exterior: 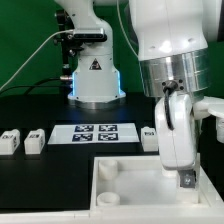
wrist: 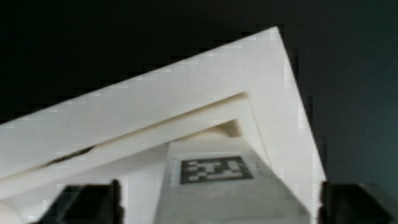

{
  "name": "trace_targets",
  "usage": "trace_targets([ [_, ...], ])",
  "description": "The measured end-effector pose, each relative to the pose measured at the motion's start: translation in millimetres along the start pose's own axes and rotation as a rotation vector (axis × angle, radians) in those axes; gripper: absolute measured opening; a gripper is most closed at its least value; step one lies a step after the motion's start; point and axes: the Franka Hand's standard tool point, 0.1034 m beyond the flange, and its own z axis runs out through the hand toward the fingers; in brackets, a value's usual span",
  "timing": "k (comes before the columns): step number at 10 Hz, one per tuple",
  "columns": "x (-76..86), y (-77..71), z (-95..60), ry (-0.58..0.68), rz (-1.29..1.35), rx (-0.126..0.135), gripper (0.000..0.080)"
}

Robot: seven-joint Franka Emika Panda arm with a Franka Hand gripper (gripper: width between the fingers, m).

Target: Assemble one leg

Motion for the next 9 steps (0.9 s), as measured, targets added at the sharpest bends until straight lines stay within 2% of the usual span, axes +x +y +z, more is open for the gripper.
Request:
trace_targets([
  [1, -0.1, 0.1, 0.1, 0.000, -0.002, 0.000, 0.0628],
  [3, -0.6, 0.4, -0.5, -0.001, -0.037, -0.002, 0.0643],
  [4, -2.0, 0.5, -3.8, -0.005, -0.100, -0.006, 0.0648],
  [6, -4.3, -3.8, -13.1, -0.015, -0.194, 0.002, 0.0649],
  [9, -10.2, -3.1, -16.5, -0.021, -0.230, -0.006, 0.0649],
])
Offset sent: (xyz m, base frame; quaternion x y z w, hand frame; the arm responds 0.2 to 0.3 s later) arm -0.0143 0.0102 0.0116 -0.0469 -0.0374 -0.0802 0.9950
